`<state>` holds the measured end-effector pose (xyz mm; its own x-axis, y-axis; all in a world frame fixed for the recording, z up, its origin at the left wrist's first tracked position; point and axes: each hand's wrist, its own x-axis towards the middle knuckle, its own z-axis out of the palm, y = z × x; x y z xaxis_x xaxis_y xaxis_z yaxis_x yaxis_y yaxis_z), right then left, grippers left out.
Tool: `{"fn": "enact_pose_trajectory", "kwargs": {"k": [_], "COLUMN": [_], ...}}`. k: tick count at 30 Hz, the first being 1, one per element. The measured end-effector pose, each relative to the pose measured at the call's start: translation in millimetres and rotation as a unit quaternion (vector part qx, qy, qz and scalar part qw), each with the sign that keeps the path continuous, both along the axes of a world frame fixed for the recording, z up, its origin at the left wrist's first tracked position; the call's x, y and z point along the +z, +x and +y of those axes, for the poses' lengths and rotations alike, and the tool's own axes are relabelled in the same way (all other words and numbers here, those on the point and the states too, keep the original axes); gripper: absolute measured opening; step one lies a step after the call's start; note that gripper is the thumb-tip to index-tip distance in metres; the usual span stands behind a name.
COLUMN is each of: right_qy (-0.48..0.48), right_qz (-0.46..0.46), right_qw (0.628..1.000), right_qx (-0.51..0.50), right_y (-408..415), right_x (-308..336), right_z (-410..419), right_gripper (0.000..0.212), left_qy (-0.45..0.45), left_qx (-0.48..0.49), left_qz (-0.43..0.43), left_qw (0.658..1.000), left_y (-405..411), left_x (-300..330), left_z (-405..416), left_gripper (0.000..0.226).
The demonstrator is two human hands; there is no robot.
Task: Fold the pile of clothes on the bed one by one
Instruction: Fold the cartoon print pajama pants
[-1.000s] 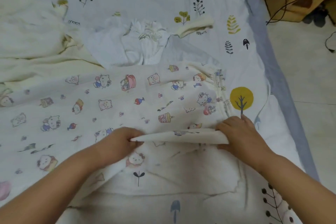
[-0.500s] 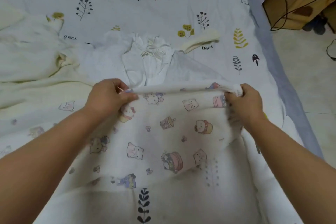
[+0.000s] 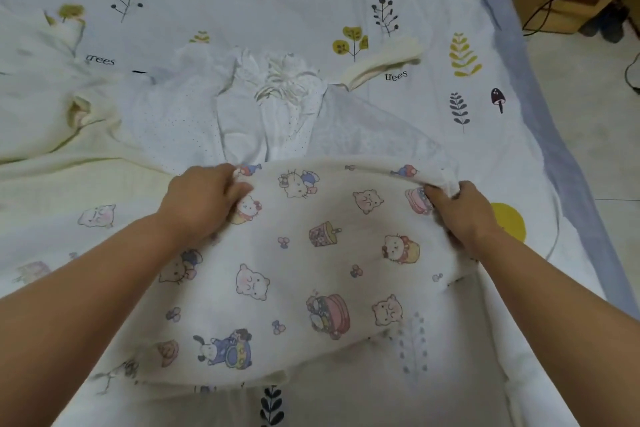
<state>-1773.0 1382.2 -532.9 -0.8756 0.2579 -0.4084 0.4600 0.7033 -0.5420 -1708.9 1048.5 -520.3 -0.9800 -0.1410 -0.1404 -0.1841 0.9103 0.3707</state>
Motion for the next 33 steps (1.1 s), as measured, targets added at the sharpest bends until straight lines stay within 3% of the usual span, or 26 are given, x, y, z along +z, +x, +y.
{"fn": "enact_pose_trajectory", "kwargs": {"k": [3, 7, 11, 14, 16, 18, 20, 23, 25, 29, 33], "right_qy": [-0.027, -0.046, 0.034, 0.128, 0.204, 0.261, 0.285, 0.288, 0.275, 0.287, 0.305], "right_qz": [0.013, -0.001, -0.096, -0.157, -0.123, -0.055, 0.017, 0.137, 0.143, 0.0, -0.092], "right_qw": [1.0, 0.999, 0.995, 0.979, 0.971, 0.962, 0.957, 0.947, 0.938, 0.906, 0.893], "right_qx": [0.008, -0.009, 0.023, 0.004, -0.032, -0.053, -0.053, 0.038, 0.153, 0.313, 0.317], "right_y": [3, 10, 16, 15, 14, 15, 21, 45, 71, 105, 97], "right_x": [2, 26, 62, 79, 80, 72, 61, 39, 21, -15, -17], "right_z": [3, 18, 58, 93, 110, 116, 108, 75, 45, 27, 39], "right_gripper": [0.036, 0.042, 0.048, 0.06, 0.063, 0.055, 0.054, 0.062, 0.07, 0.069, 0.07], "left_qy": [-0.013, 0.047, 0.13, 0.159, 0.073, -0.101, -0.187, -0.134, -0.107, -0.123, -0.123], "left_qx": [0.005, -0.008, -0.054, -0.107, -0.143, -0.175, -0.162, -0.186, -0.245, -0.22, -0.196], "left_qz": [-0.005, -0.021, -0.152, -0.219, -0.201, -0.108, -0.019, 0.058, 0.061, -0.072, -0.095], "left_qw": [1.0, 0.999, 0.978, 0.957, 0.966, 0.974, 0.969, 0.972, 0.962, 0.965, 0.968], "left_y": [4, -2, -17, -28, -30, -24, -12, 18, 40, 66, 69], "left_x": [-4, 12, 31, 37, 34, 24, 15, 2, -13, -51, -62], "left_z": [2, -2, 6, 40, 69, 94, 114, 140, 152, 133, 116], "left_gripper": [0.038, 0.04, 0.041, 0.029, 0.016, 0.029, 0.043, 0.058, 0.06, 0.061, 0.063]}}
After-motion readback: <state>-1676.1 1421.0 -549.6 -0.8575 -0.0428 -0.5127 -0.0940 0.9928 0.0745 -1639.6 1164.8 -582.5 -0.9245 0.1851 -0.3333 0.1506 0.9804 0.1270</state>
